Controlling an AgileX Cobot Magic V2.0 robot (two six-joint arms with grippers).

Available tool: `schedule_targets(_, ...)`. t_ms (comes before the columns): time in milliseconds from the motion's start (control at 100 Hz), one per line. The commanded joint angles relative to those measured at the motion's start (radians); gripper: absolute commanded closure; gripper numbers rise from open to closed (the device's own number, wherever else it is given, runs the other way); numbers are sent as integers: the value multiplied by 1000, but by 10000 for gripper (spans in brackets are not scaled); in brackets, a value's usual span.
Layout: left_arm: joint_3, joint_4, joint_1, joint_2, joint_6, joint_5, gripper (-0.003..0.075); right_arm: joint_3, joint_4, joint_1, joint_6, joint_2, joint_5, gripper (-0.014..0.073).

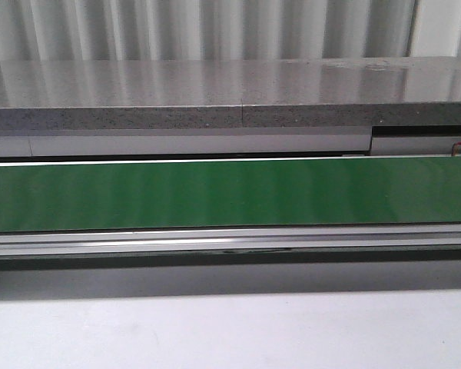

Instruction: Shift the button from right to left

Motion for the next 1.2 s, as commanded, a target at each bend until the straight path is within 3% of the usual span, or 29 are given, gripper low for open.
schedule_targets(0, 25, -1, 5, -35, -7, -86, 740, -17, -9, -1, -3, -15, -78, 661)
schedule_targets(930, 25, -1, 5, -35, -7, -86, 740, -33, 4, -1, -4, -15, -115, 661)
schedule_targets(1030, 25, -1, 5, -35, -7, -86, 740, -83, 16, -1, -4, -15, -48, 661)
schedule_targets(1190, 25, -1, 5, -35, -7, -86, 740, -229, 18, -2, -4, 23, 195, 661)
